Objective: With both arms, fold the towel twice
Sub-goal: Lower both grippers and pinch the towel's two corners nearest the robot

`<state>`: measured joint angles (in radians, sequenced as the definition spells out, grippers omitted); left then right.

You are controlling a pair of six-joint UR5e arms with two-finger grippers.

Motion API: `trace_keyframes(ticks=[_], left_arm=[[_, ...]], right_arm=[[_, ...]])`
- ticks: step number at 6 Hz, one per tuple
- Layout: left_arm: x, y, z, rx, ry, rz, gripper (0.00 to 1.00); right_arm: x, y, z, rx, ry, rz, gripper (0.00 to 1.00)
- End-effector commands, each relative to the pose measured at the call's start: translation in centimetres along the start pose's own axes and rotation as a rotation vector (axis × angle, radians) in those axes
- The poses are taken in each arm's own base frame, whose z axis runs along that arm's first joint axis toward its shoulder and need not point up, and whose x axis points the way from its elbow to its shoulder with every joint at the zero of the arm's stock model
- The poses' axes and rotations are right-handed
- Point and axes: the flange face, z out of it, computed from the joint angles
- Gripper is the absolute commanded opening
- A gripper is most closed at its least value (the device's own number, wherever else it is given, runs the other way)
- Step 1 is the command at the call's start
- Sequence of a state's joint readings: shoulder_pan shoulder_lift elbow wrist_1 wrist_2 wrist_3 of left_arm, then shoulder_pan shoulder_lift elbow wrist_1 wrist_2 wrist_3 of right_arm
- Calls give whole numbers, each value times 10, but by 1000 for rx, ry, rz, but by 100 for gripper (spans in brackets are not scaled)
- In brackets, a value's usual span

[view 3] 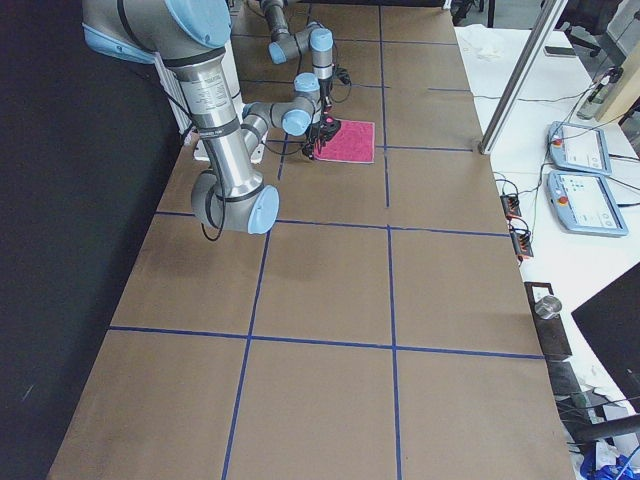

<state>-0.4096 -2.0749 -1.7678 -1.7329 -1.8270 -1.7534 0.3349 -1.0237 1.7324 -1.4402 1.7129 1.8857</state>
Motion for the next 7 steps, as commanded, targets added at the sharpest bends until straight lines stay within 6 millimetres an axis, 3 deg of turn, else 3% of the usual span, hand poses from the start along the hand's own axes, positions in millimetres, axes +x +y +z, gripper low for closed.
trace_keyframes(ticks=[1,3,7], left_arm=[[-3,-1,2,1,-5,-1,0],[-3,0,0,0,-3,-1,0],[-4,-1,2,1,-5,0,0]], right_arm=[[-1,-2,1,4,2,3,72],[2,-6,2,10,11,8,52],[6,1,6,1,21,1,53]])
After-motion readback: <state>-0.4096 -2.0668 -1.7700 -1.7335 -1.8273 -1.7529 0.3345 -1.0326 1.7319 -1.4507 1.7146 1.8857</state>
